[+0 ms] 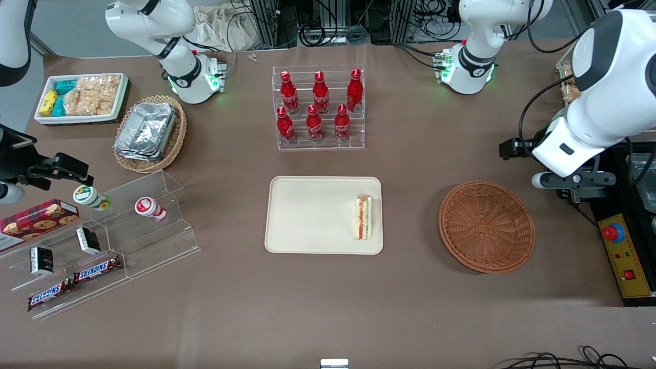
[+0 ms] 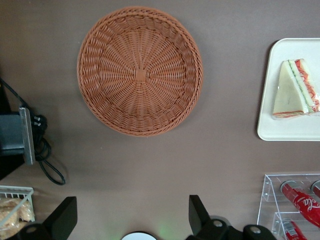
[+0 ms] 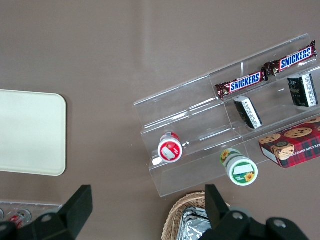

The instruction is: Place sandwich from basket to tray

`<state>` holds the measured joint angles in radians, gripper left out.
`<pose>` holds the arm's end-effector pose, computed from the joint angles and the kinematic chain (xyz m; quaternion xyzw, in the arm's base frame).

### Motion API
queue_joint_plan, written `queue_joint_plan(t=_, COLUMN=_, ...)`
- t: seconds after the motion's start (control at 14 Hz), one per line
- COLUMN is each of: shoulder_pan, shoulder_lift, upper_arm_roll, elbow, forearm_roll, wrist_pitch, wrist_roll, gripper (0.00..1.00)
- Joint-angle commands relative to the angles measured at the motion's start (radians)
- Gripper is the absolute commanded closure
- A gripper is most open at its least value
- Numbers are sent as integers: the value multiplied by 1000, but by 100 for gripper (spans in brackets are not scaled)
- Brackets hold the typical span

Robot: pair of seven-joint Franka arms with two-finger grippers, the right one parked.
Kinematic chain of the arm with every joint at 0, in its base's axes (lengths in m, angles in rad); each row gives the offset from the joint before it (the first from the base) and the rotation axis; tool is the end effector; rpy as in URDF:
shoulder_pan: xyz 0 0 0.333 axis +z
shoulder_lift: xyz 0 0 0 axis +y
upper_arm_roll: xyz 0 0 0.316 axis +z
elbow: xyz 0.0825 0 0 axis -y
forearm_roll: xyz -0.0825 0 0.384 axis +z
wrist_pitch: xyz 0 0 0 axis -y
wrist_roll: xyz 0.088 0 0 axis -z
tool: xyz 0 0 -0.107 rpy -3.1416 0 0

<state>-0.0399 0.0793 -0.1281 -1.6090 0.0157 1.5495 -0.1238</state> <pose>0.5632 -0.0912 0.5606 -0.9974 0.0226 0.0679 0.0128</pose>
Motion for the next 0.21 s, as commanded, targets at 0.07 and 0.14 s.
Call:
queue_joint_plan(t=0.07, shoulder_pan=9, shoulder_lift=7, upper_arm_roll=44, elbow=49, forearm_roll=-3, wrist_pitch=-34, wrist_roll=59, gripper=0)
queue_joint_plan(t=0.14, shoulder_pan=18, shoulder_lift=14, upper_arm_roll=59, elbow=47, forearm_roll=-8, wrist_pitch=-34, wrist_roll=62, gripper=0)
